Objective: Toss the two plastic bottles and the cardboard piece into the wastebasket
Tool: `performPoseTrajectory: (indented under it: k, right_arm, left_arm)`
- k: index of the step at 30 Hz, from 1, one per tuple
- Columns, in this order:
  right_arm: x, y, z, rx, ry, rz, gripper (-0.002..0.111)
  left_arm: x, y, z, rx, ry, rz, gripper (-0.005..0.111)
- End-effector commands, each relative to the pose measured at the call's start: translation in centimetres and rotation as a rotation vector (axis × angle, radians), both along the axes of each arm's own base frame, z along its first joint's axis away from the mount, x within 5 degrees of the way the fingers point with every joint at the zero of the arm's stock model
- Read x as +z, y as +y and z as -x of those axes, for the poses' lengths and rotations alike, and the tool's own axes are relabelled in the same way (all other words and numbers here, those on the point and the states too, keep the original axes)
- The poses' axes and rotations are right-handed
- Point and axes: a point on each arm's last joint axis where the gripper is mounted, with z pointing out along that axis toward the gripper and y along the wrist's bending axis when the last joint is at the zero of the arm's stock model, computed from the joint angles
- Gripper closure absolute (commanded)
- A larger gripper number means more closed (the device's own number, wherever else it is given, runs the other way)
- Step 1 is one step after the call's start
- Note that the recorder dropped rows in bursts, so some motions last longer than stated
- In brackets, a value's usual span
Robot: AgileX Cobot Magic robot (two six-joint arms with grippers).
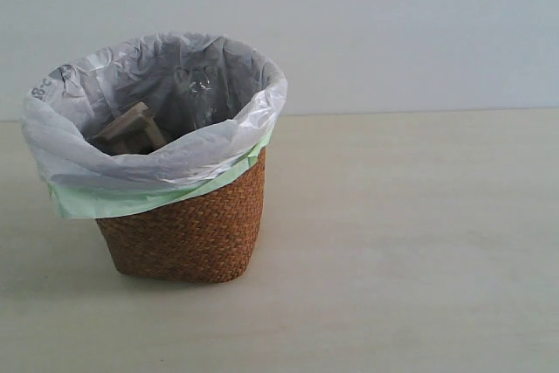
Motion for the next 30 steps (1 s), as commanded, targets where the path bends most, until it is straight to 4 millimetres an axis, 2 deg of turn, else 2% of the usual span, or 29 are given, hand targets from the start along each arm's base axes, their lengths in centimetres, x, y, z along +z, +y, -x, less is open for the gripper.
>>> performPoseTrajectory:
  k: [1, 12, 17, 30]
  right_arm:
    - [-0.8, -0.1, 0.1, -0.006, 0.065, 0.019, 0.108]
    - [-0.7, -0.1, 0.1, -0.006, 0.063, 0.019, 0.108]
    - [-1.9, -0.1, 0.3, -0.009, 0.190, 0.035, 0.108]
    - [-1.9, -0.3, 0.3, -0.048, 0.191, 0.031, 0.108]
  left_arm:
    - [0.2, 0.0, 0.0, -0.005, -0.015, 0.010, -0.001]
    - [0.2, 0.0, 0.0, -0.005, -0.015, 0.010, -0.001]
    - [0.2, 0.0, 0.0, -0.005, -0.015, 0.010, -0.001]
    - [0.2, 0.0, 0.0, -0.005, -0.015, 0.010, -0.001]
